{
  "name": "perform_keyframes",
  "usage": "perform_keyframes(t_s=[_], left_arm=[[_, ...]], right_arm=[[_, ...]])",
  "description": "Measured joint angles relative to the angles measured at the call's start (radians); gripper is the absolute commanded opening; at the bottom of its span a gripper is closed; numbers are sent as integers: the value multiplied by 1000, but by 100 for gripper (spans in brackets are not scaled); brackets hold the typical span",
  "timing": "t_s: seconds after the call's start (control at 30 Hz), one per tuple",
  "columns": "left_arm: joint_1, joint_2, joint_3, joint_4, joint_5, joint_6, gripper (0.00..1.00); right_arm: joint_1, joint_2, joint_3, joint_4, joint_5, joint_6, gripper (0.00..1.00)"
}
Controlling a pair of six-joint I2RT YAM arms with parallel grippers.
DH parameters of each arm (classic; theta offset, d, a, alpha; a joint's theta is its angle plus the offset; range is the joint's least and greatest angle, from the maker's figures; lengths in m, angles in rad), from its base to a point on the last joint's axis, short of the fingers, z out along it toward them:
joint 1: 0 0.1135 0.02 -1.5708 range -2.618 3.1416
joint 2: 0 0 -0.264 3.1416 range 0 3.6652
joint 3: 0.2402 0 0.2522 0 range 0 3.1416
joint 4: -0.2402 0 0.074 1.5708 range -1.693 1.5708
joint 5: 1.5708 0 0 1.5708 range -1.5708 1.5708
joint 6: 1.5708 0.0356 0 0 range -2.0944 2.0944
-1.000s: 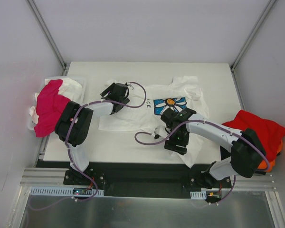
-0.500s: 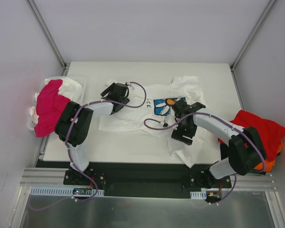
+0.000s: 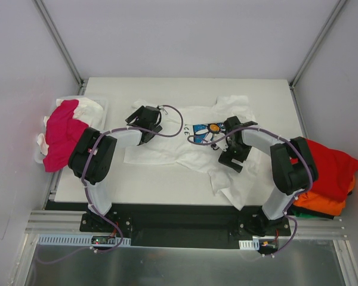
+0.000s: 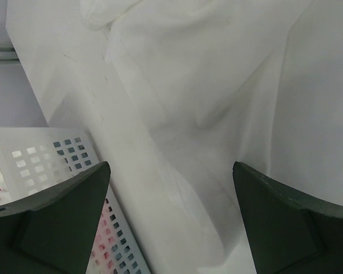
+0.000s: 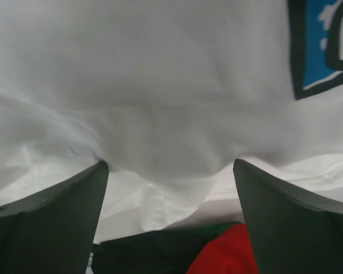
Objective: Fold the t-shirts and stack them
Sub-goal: Flatten out the tshirt
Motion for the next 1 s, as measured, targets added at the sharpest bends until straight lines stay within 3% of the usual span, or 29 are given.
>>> perform_keyframes(t_s=[0.47, 1.0], left_arm=[[0, -50, -49, 0, -10, 0, 89], [0, -11, -39, -2, -13, -5, 91]], right_arm=[[-109, 138, 166, 8, 42, -64, 96], [-120, 130, 159, 26, 51, -80, 100]])
